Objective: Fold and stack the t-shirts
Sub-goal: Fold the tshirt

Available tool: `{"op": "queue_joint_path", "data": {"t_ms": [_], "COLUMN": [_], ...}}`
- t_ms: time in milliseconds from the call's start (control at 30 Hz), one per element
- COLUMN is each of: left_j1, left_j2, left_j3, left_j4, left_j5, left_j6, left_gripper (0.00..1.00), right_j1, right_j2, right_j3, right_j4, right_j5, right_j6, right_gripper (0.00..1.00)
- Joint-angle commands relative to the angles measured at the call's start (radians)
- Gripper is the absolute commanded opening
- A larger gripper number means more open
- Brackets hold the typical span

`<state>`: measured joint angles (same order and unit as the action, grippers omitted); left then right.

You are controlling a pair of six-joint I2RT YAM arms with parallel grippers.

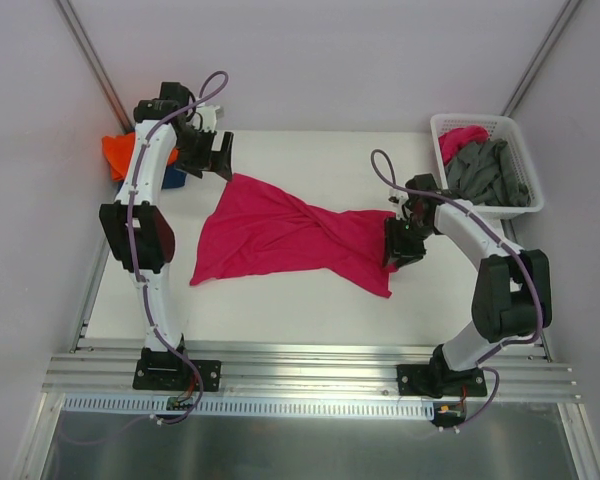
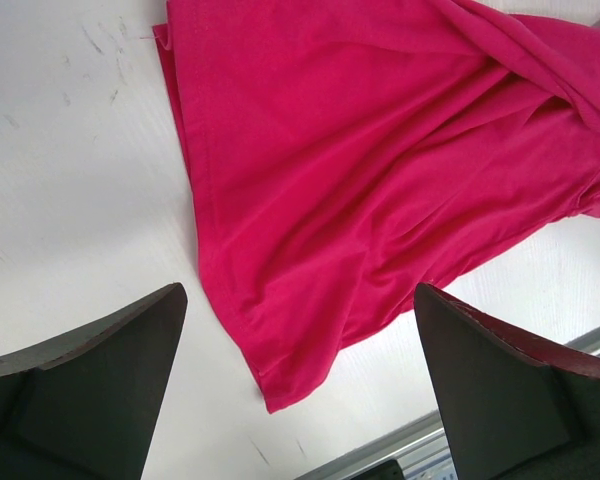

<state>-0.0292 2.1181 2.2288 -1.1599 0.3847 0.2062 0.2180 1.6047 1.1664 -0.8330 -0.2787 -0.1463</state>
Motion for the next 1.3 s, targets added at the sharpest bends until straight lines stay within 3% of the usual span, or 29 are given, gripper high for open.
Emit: {"op": "queue_joint_path", "data": {"t_ms": [0, 567, 1033, 1133, 1167, 1267], "left_j1": [-0.017, -0.023, -0.023, -0.023, -0.023, -0.023], "left_j2": [-0.052, -0.081, -0.070, -0.072, -0.072, -0.073], "left_j3": [0.008, 0.002, 0.022, 0.022, 0.022, 0.020], "left_j4": [-0.007, -0.006, -0.003, -0.001, -0.003, -0.003], "left_j5": [0.010, -0.006, -0.007, -0.009, -0.007, -0.007], "left_j6": [-0.010, -0.008, -0.013, -0.014, -0.013, -0.013], "left_gripper": [0.99, 0.99, 0.99, 0.99, 0.99, 0.99], "right_j1": [0.001, 0.004, 0.006, 0.007, 0.007, 0.007], "right_j2": [-0.025, 0.106, 0.165, 0.182, 0.187, 0.198], "right_j3": [-0.027, 0.038, 0.052, 0.071, 0.081, 0.128], "right_j4": [0.023, 0.063, 0.084, 0.089, 0.090, 0.086], "right_j5": [-0.013, 0.032, 0.160, 0.184, 0.190, 0.207], "right_j6": [0.027, -0.027, -0.130, -0.147, -0.150, -0.162], "right_gripper": [0.42, 0.42, 0.40, 0.20, 0.02, 0.01]}}
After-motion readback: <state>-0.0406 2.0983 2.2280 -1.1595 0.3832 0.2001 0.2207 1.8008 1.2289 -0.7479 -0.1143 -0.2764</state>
